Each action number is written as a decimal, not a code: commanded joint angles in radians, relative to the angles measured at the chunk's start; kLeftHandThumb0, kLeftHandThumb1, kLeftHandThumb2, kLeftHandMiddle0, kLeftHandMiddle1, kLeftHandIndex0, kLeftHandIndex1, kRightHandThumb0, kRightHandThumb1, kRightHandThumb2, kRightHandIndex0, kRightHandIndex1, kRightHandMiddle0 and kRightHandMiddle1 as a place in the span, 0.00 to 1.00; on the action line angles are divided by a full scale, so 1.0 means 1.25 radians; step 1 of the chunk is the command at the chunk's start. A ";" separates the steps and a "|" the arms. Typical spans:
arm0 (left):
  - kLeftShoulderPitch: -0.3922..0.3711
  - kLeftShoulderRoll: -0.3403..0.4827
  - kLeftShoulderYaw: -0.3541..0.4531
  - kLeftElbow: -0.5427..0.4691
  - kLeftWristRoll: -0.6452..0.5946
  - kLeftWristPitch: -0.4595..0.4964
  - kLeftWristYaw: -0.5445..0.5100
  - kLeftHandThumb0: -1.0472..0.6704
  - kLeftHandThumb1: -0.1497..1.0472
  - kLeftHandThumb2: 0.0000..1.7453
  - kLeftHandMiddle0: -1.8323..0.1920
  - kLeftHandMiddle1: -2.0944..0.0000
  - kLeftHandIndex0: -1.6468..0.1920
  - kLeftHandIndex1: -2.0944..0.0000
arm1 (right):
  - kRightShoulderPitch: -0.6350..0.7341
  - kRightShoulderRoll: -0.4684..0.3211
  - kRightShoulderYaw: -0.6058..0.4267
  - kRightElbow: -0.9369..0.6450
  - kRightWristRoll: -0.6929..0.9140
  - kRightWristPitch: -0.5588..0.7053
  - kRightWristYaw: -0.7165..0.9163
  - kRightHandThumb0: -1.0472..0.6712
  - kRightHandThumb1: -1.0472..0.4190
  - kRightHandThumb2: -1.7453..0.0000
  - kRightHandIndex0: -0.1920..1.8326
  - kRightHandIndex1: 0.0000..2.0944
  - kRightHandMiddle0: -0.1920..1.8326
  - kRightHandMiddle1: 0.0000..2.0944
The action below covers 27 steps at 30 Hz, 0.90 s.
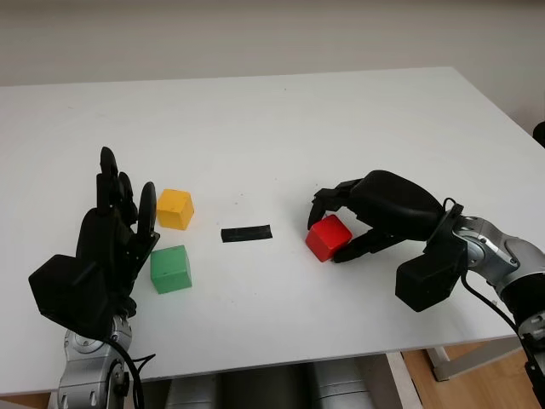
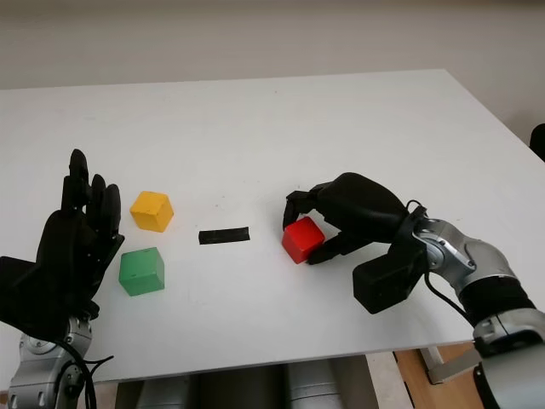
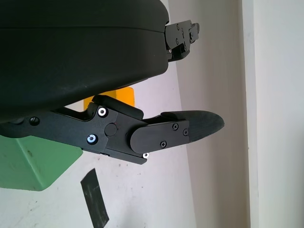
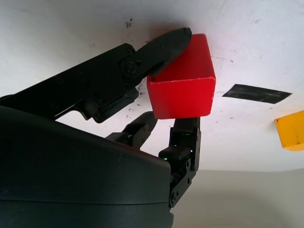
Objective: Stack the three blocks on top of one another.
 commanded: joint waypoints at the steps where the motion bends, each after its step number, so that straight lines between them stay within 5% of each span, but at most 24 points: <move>1: 0.001 -0.002 -0.004 -0.015 0.001 -0.006 0.000 0.25 1.00 0.30 0.99 0.97 1.00 0.98 | -0.014 0.012 -0.006 0.021 0.023 -0.009 -0.003 0.34 0.11 0.97 0.41 0.11 0.35 0.63; 8: -0.003 -0.004 -0.007 -0.016 0.009 0.003 0.006 0.24 1.00 0.28 0.99 0.97 1.00 0.98 | -0.019 0.043 -0.031 0.073 0.128 0.017 0.065 0.34 0.11 0.97 0.36 0.10 0.34 0.64; 17: -0.006 -0.004 -0.017 -0.020 0.027 0.004 0.010 0.23 1.00 0.29 0.99 0.97 1.00 0.98 | -0.070 0.100 -0.098 0.058 0.363 0.129 0.322 0.32 0.10 0.97 0.30 0.06 0.34 0.64; 27: -0.016 -0.017 -0.026 -0.021 0.025 0.010 0.016 0.24 1.00 0.28 1.00 0.98 1.00 0.99 | -0.178 0.175 -0.103 0.003 0.407 0.320 0.455 0.32 0.09 0.97 0.31 0.05 0.36 0.67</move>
